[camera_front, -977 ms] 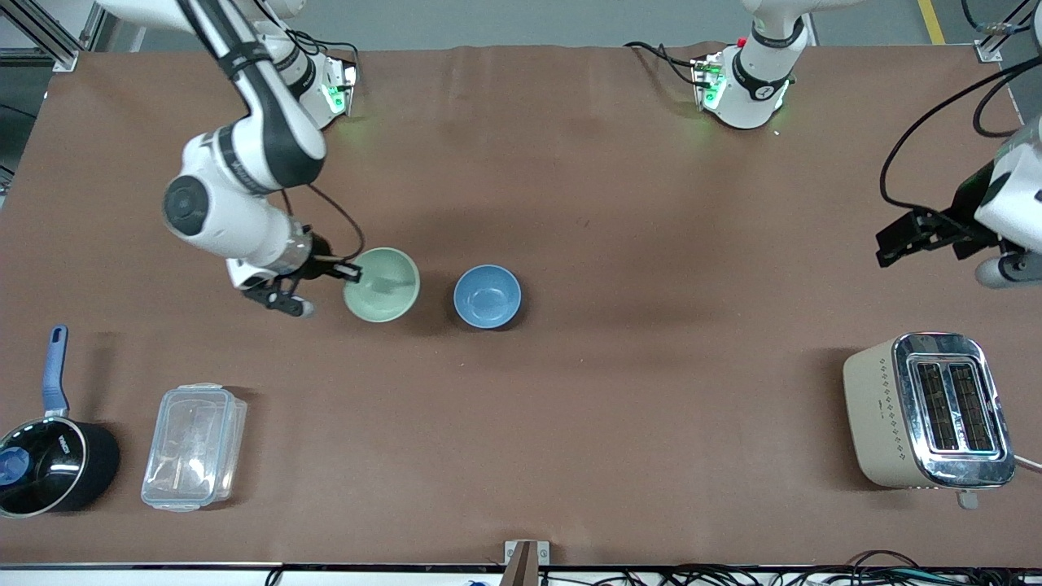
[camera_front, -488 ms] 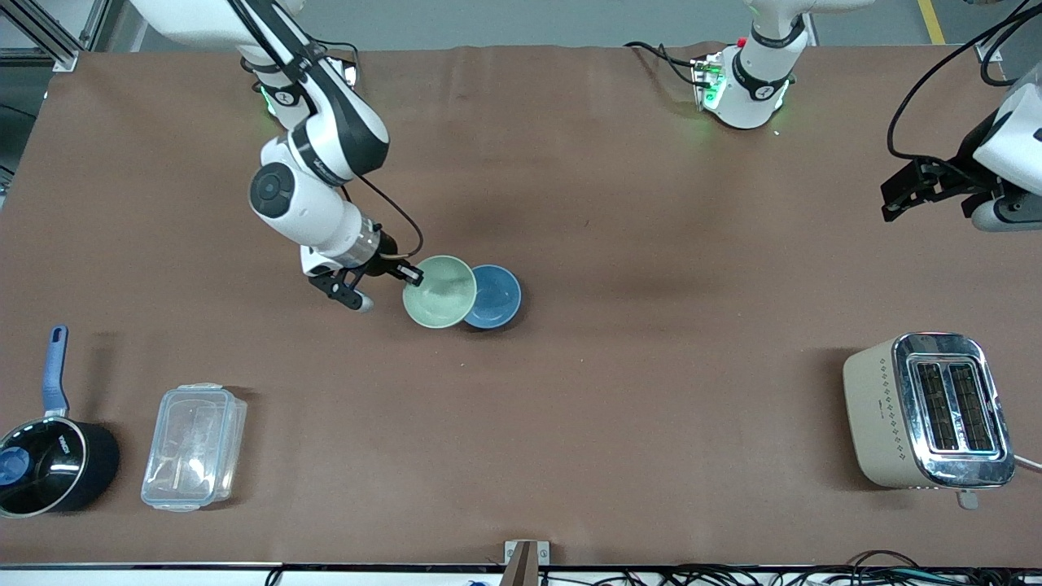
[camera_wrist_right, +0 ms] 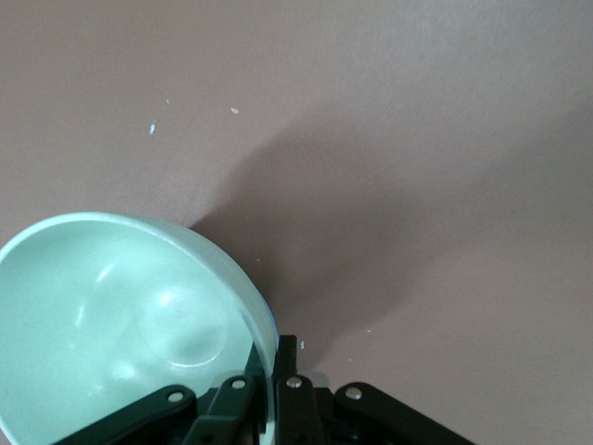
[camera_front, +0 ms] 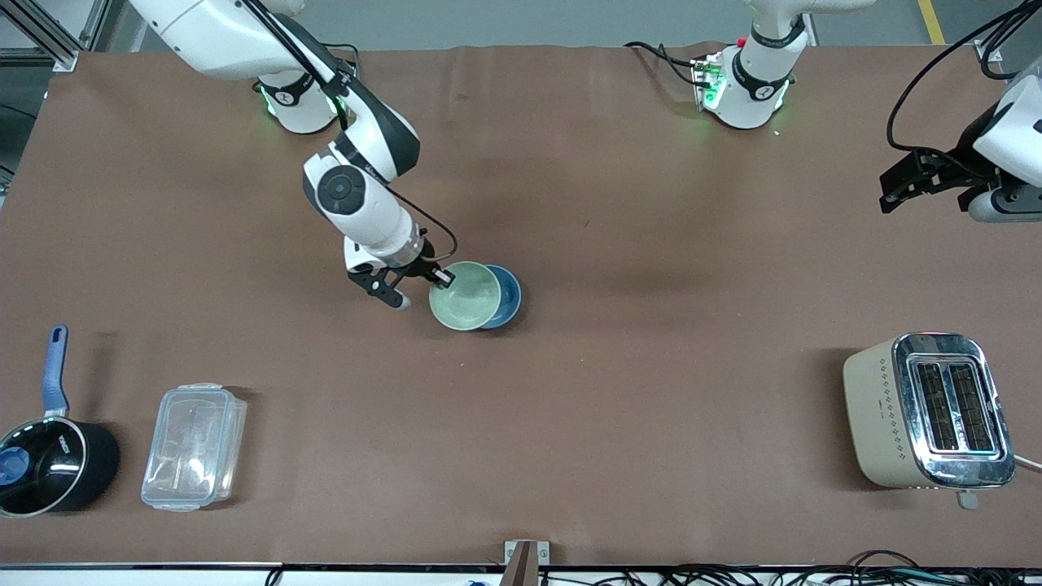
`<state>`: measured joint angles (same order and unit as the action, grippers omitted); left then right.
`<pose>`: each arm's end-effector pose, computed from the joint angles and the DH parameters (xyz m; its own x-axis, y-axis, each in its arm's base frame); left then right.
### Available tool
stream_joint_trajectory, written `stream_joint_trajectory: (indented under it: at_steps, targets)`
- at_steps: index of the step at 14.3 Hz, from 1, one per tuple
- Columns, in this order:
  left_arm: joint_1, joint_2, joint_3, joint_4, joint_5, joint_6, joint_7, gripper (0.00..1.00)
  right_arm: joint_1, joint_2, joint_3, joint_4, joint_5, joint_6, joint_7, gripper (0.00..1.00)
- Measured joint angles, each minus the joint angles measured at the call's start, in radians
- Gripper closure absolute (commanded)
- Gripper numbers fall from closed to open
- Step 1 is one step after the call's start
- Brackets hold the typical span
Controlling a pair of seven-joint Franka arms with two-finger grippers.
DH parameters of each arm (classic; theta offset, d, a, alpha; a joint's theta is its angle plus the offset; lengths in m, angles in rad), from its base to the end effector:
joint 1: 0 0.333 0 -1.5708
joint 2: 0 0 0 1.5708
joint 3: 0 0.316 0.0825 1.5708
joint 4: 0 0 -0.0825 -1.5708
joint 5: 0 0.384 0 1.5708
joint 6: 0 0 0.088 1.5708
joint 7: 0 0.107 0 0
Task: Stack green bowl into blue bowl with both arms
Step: 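Lower the green bowl into the blue bowl with the right gripper, then open the right gripper and withdraw it from the stacked bowls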
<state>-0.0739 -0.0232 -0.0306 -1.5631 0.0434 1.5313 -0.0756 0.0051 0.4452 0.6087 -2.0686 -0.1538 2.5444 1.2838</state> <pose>0.5410 -0.0521 0.6375 0.9996 -0.0272 -0.0052 -0.0274 -0.9986 -0.0446 0.4962 0.3395 0.2618 0.8211 -0.5607 -0.1064 -0.5707 -0.8052 -0.1612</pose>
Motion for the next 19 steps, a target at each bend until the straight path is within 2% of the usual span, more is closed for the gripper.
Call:
stream_joint_trajectory:
  at_steps: [2,4,9,10,11,13,14,17,19]
  targets:
    - [-0.001,0.000,0.000,0.000,-0.013,0.001,0.000,0.00,0.002,0.036,0.024,0.023,-0.044,0.001,0.071,0.98]
    - [0.001,0.001,0.003,-0.001,-0.027,0.002,0.000,0.00,0.004,0.053,0.040,0.035,-0.052,0.001,0.098,0.98]
    - [0.003,0.003,0.007,-0.002,-0.029,0.004,0.000,0.00,0.004,0.070,0.048,0.038,-0.095,0.001,0.106,0.95]
    - [0.003,0.003,0.007,-0.002,-0.029,0.004,0.000,0.00,0.004,0.070,0.048,0.038,-0.102,0.001,0.106,0.85]
    - [0.003,0.003,0.007,-0.002,-0.029,0.004,0.000,0.00,0.004,0.071,0.048,0.038,-0.107,0.001,0.106,0.67]
    - [0.003,0.003,0.007,-0.003,-0.029,0.005,0.000,0.00,0.004,0.074,0.048,0.038,-0.110,-0.003,0.106,0.20]
    - [0.003,0.003,0.007,-0.003,-0.029,0.005,0.000,0.00,0.004,0.076,0.048,0.038,-0.111,-0.005,0.111,0.02]
    - [0.003,0.003,0.007,-0.005,-0.046,0.006,0.000,0.00,0.003,0.076,0.048,0.053,-0.114,-0.019,0.136,0.00]
    - [0.003,0.004,0.007,-0.006,-0.048,0.007,0.000,0.00,0.000,0.066,0.049,0.105,-0.123,-0.126,0.130,0.00]
